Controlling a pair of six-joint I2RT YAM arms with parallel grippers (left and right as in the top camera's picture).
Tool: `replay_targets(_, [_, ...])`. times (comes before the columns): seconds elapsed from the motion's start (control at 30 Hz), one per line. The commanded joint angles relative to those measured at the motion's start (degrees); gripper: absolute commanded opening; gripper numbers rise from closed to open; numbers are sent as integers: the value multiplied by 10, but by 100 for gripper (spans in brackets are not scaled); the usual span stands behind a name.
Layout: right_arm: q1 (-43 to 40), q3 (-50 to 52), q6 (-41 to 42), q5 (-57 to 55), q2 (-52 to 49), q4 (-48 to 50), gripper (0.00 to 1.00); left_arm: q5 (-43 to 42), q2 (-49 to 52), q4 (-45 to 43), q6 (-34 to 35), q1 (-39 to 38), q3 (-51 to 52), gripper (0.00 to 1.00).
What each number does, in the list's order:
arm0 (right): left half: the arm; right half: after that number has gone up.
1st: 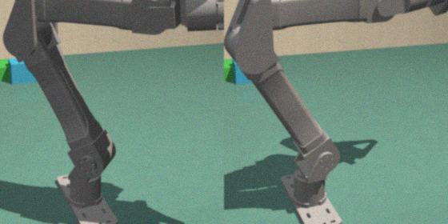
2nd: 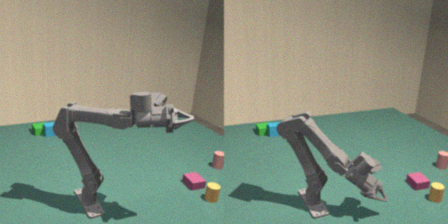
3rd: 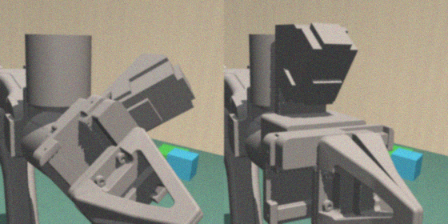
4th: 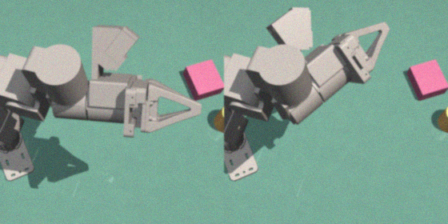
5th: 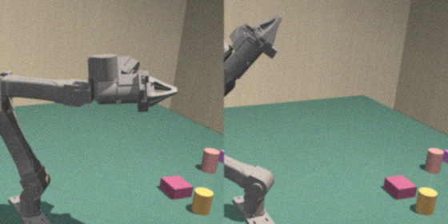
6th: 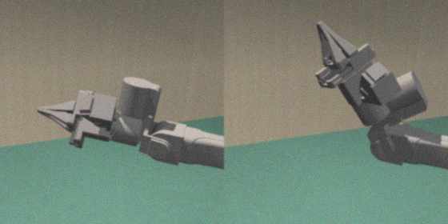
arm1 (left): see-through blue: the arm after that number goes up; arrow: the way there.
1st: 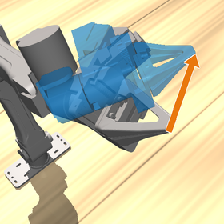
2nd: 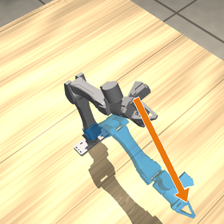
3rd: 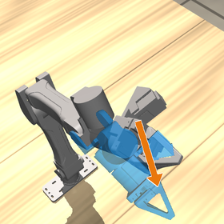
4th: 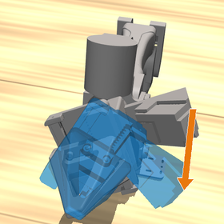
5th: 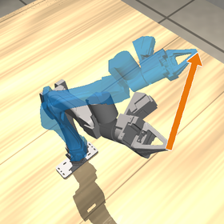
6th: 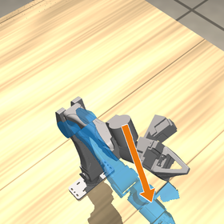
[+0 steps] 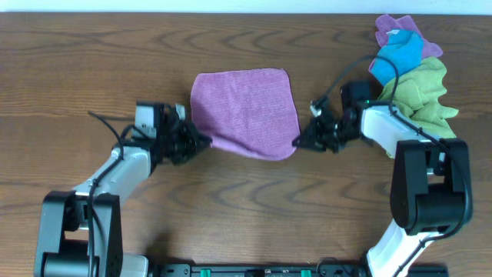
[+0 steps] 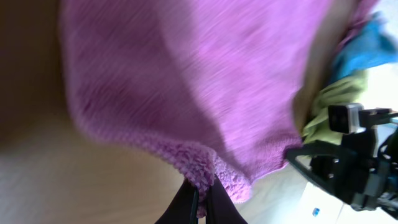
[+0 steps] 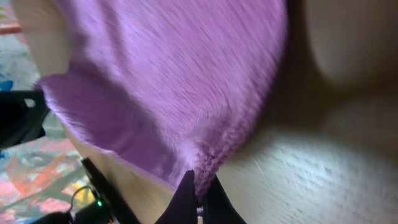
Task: Fold the cloth
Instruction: 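Lift the bottom edge and fold it up over the top edge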
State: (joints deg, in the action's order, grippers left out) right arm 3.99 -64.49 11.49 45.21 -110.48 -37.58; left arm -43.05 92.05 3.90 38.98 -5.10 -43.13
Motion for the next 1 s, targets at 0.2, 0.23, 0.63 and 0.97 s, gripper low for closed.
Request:
replay_targets(0.2, [20, -109, 57, -63, -6, 129, 2, 170, 17, -23, 9, 26, -116, 5])
replay_targets(0.23, [24, -109, 64, -65, -11, 152, 2, 169, 27, -35, 15, 26, -119, 6])
replay_targets(0.63, [28, -285, 142, -35, -181, 265, 2, 158, 225, -93, 45, 30, -290, 6])
replay_targets(0.97, [28, -416, 151, -33, -249, 226, 2, 115, 329, 3, 24, 30, -463, 6])
